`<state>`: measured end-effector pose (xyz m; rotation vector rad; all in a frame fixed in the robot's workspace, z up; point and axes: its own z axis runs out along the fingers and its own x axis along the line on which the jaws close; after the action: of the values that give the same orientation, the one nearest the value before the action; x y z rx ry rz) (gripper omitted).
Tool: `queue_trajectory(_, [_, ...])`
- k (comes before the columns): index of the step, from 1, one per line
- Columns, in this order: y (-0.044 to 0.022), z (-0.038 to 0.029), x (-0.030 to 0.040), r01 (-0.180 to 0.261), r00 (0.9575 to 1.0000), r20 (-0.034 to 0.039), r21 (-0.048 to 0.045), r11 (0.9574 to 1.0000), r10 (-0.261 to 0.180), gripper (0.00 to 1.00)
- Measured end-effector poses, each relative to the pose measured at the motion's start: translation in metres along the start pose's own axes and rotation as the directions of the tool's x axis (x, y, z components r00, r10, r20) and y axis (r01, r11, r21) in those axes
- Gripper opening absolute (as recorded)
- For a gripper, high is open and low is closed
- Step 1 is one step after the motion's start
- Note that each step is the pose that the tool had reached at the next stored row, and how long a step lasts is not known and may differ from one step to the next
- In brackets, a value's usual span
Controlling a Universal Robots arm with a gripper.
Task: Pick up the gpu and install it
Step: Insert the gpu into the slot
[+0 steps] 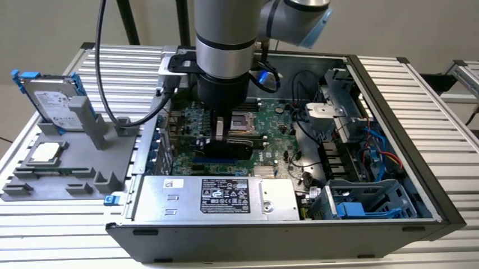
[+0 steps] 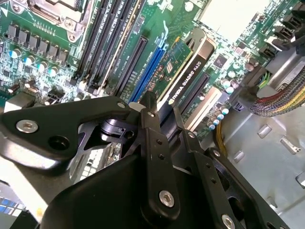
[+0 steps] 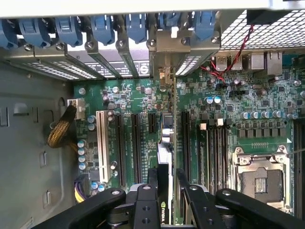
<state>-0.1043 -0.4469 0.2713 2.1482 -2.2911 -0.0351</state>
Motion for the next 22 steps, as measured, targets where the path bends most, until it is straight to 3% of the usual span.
queue_trajectory(7, [0.0005,0.0009,0.0,0.0,1.0,0.0,-0.0006,1.0,0.0,0.0])
queue_trajectory(11, [0.0005,0.001,0.0,0.0,1.0,-0.0006,-0.0103,0.9999,0.0,0.0])
queue_trajectory(22, [0.0013,0.0044,0.0002,0.0,1.0,-0.0003,-0.0107,0.9999,0.0,0.0])
